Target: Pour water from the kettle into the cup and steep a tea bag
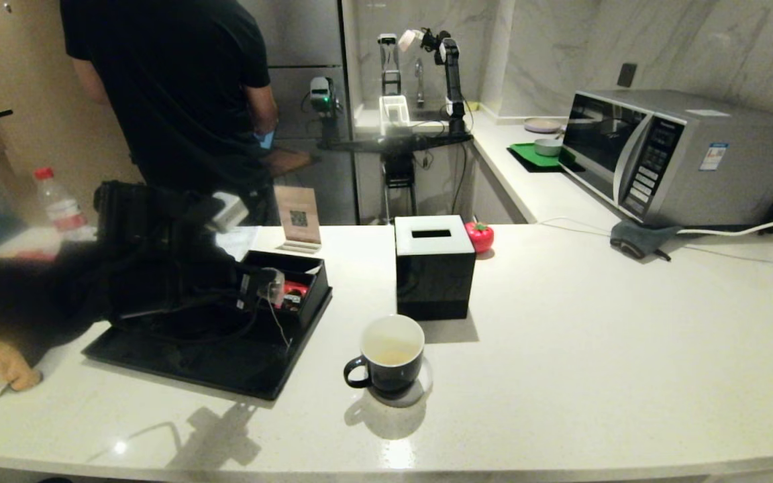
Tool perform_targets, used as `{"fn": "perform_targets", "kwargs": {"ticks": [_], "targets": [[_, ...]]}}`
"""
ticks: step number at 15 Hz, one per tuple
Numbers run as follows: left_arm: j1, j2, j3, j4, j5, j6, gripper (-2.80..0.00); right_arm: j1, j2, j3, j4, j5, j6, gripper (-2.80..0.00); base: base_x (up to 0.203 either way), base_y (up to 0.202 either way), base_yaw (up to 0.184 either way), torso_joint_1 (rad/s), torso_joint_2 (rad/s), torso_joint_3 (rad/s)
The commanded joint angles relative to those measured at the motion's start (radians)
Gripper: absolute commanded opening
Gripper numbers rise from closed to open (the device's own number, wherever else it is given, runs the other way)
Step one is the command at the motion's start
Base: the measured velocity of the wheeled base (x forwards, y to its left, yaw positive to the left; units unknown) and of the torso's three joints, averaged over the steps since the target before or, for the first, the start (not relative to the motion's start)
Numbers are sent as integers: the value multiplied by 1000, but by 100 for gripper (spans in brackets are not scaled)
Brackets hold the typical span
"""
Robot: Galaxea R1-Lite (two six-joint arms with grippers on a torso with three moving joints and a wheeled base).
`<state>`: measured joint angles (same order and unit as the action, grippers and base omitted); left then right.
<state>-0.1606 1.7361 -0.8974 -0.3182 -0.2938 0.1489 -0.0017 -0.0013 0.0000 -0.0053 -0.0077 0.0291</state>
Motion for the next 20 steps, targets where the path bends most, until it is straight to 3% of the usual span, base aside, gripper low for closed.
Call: {"fn": "perform_targets", "kwargs": {"ticks": [1,20], "targets": [[6,-74,16,-1,-1,-1,-280,0,1,0,-1,0,0,-280,0,0,0,0,0,0],[3,-263,72,-2,-18,-43,-280,0,1,0,-1,0,0,-280,0,0,0,0,0,0]]}}
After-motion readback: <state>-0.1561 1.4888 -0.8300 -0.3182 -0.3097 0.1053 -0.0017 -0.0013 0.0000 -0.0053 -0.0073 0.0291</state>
